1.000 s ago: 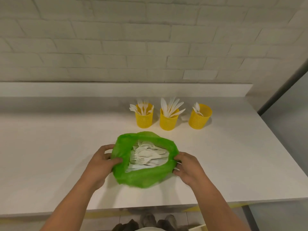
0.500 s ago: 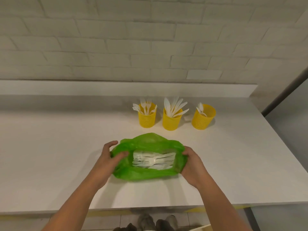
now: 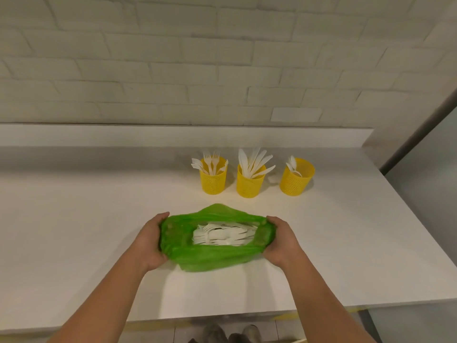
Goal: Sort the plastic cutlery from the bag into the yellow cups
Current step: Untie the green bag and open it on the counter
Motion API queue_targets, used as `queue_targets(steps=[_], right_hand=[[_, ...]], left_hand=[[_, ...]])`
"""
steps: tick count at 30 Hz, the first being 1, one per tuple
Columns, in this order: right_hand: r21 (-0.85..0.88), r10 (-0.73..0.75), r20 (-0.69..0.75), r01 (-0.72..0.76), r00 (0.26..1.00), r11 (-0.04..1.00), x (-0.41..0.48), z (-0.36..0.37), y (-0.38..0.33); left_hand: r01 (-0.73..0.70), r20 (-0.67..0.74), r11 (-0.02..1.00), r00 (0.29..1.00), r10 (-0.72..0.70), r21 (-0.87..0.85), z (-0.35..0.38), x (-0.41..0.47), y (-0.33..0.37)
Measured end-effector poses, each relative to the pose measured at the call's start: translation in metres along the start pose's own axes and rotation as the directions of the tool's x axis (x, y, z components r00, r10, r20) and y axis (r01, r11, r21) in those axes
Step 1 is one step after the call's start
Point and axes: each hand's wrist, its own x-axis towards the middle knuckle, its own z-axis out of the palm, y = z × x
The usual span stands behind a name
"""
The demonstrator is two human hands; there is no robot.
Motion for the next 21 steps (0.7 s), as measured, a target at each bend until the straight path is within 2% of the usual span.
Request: queue_targets(steps=[1, 2, 3, 4, 5, 6, 7, 8, 9, 10, 11, 13, 14, 15, 18, 21], right_hand=[[-0.099, -0.063, -0.002, 0.062, 0.998, 0.993, -0.002, 0.001, -0.002], [-0.267, -0.156, -0.029, 0.142, 0.987, 0.953, -0.006, 0.003, -0.004], [-0.49, -0.265, -0.038, 0.213, 0.964, 0.845, -0.009, 0.004, -0.005], [-0.708, -0.414, -0.046, 0.263, 0.909, 0.655, -0.01, 0.004, -0.004], [-0.856, -0.575, 0.012, 0.305, 0.818, 0.417, -0.011, 0.004, -0.003], [-0.902, -0.703, 0.152, 0.388, 0.695, 0.188, -0.015, 0.006, 0.0], [-0.865, -0.755, 0.338, 0.501, 0.562, -0.014, -0.021, 0.011, 0.004], [-0.791, -0.72, 0.498, 0.593, 0.484, -0.15, -0.024, 0.017, 0.009], [-0.717, -0.624, 0.624, 0.663, 0.47, -0.218, -0.028, 0.026, 0.013], [-0.683, -0.481, 0.705, 0.682, 0.522, -0.261, -0.028, 0.033, 0.018], [-0.687, -0.324, 0.727, 0.644, 0.606, -0.338, -0.026, 0.039, 0.022], [-0.707, -0.136, 0.599, 0.442, 0.789, -0.552, -0.015, 0.041, 0.024], [-0.703, -0.105, 0.503, 0.335, 0.858, -0.628, -0.009, 0.04, 0.023], [-0.686, -0.09, 0.437, 0.267, 0.895, -0.676, -0.004, 0.038, 0.022], [-0.62, -0.078, 0.472, 0.267, 0.878, -0.738, 0.01, 0.035, 0.023], [-0.585, -0.105, 0.576, 0.319, 0.811, -0.746, 0.019, 0.039, 0.02]], left_hand=[[-0.04, -0.011, 0.991, 0.999, 0.041, 0.127, -0.003, 0.003, 0.0], [-0.099, -0.017, 0.961, 0.994, 0.107, 0.258, -0.004, 0.003, 0.001], [-0.167, -0.031, 0.903, 0.98, 0.194, 0.396, -0.006, 0.002, 0.001], [-0.226, -0.035, 0.841, 0.96, 0.278, 0.491, -0.006, 0.001, 0.001], [-0.275, -0.025, 0.792, 0.939, 0.343, 0.545, -0.006, -0.001, 0.0], [-0.327, 0.004, 0.751, 0.918, 0.397, 0.574, -0.005, -0.002, -0.002], [-0.363, 0.024, 0.712, 0.899, 0.438, 0.601, -0.003, -0.003, -0.003], [-0.395, 0.043, 0.675, 0.879, 0.475, 0.624, -0.001, -0.004, -0.004], [-0.413, 0.061, 0.63, 0.863, 0.501, 0.658, 0.003, -0.006, -0.005], [-0.432, 0.08, 0.585, 0.845, 0.53, 0.686, 0.006, -0.006, -0.006], [-0.439, 0.09, 0.553, 0.833, 0.545, 0.708, 0.009, -0.006, -0.007], [-0.46, 0.119, 0.506, 0.814, 0.569, 0.729, 0.011, -0.005, -0.009], [-0.477, 0.133, 0.48, 0.797, 0.589, 0.736, 0.011, -0.004, -0.009], [-0.488, 0.139, 0.459, 0.782, 0.607, 0.742, 0.011, -0.005, -0.008], [-0.497, 0.137, 0.478, 0.783, 0.607, 0.724, 0.009, -0.004, -0.005], [-0.48, 0.133, 0.604, 0.839, 0.527, 0.636, 0.01, -0.001, -0.004]])
